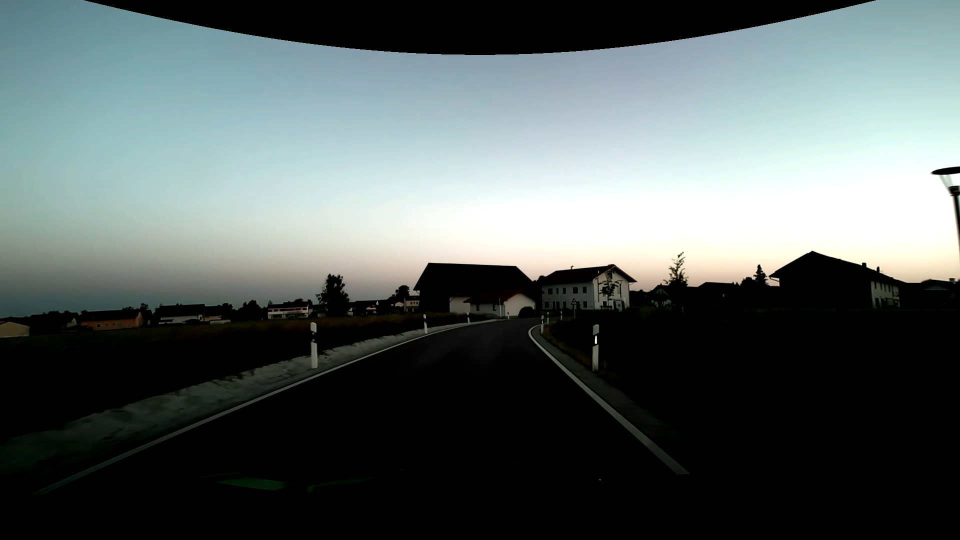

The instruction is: Follow the waypoints while adhering to traffic rules and regulations

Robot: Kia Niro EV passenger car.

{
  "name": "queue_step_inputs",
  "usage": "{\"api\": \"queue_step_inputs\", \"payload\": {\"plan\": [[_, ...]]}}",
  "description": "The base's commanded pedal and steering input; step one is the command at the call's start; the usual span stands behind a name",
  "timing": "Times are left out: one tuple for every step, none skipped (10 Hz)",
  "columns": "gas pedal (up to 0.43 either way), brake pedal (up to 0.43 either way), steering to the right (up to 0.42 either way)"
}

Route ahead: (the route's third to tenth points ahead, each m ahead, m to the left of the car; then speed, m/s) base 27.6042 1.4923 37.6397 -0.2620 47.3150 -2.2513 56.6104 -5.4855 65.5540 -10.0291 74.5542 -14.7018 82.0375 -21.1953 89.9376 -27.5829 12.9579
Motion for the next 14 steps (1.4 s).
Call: {"api": "queue_step_inputs", "payload": {"plan": [[0.039, 0.000, 0.009], [0.039, 0.000, 0.009], [0.039, 0.000, 0.008], [0.039, 0.000, 0.009], [0.039, 0.000, 0.009], [0.039, 0.000, 0.012], [0.039, 0.000, 0.014], [0.039, 0.000, 0.017], [0.039, 0.000, 0.021], [0.039, 0.000, 0.023], [0.039, 0.000, 0.023], [0.039, 0.000, 0.023], [0.039, 0.000, 0.023], [0.039, 0.000, 0.023]]}}
